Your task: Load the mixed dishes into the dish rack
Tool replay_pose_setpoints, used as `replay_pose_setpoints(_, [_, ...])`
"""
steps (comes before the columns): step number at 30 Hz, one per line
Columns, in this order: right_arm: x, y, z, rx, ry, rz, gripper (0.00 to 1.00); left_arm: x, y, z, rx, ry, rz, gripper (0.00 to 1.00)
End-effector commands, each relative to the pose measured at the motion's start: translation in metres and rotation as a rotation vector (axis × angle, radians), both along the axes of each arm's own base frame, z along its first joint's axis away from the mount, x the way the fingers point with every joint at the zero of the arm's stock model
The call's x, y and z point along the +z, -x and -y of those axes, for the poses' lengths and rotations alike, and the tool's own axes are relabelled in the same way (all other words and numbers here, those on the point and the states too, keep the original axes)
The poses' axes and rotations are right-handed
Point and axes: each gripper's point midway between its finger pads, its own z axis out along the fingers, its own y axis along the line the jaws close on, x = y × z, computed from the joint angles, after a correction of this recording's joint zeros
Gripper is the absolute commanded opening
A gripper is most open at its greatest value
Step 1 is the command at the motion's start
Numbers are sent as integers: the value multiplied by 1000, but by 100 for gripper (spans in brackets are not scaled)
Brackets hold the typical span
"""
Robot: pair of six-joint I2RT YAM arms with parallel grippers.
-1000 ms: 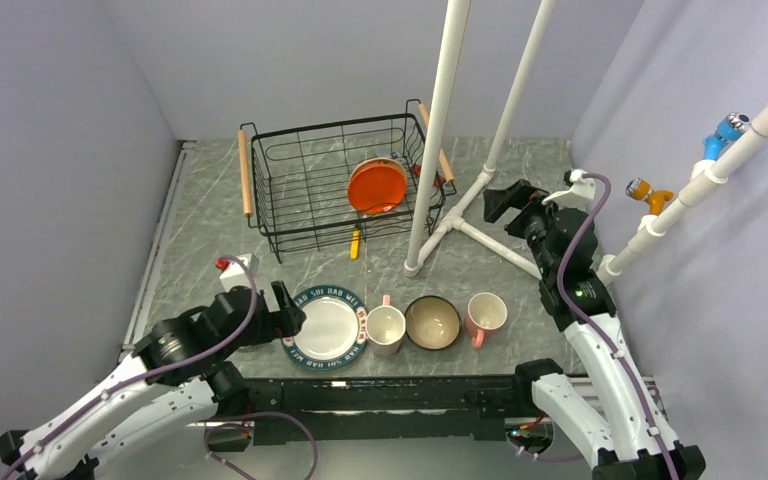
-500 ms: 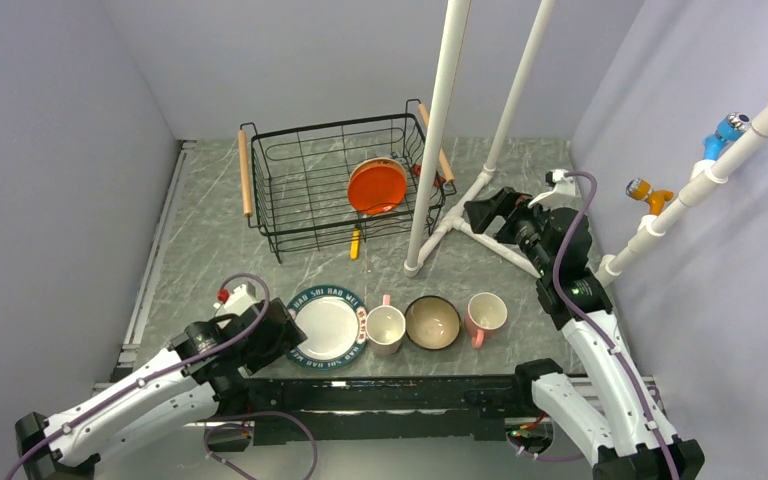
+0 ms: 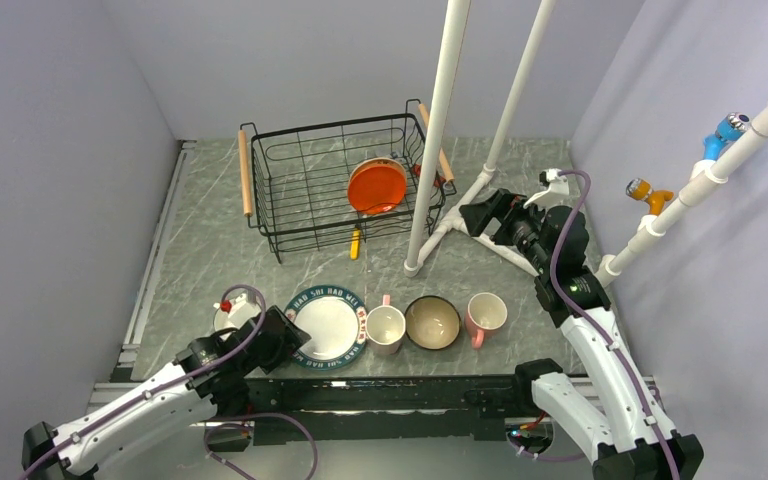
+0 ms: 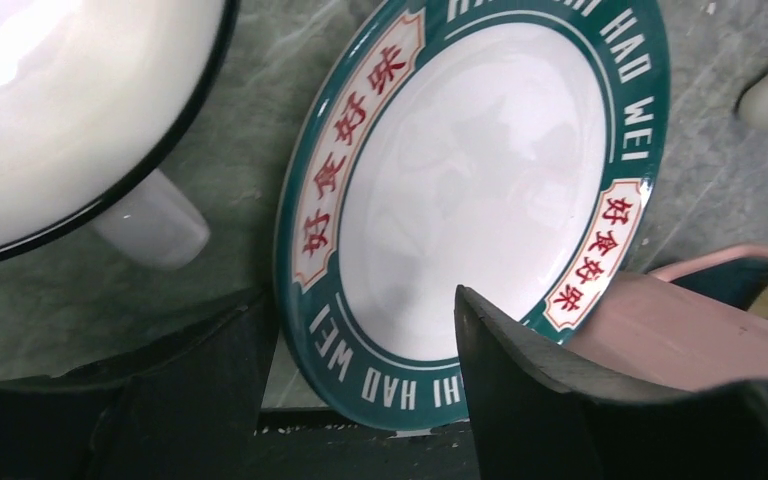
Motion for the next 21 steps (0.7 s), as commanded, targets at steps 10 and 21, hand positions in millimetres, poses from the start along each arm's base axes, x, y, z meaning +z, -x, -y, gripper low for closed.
replay_pose_setpoints(10, [20, 6, 3, -7, -9, 63, 100, -16, -5, 0, 30, -3, 6, 58])
replay_pose_setpoints(21, [12, 5, 4, -17, -3, 36, 100, -17, -3, -10, 71, -12, 5, 17])
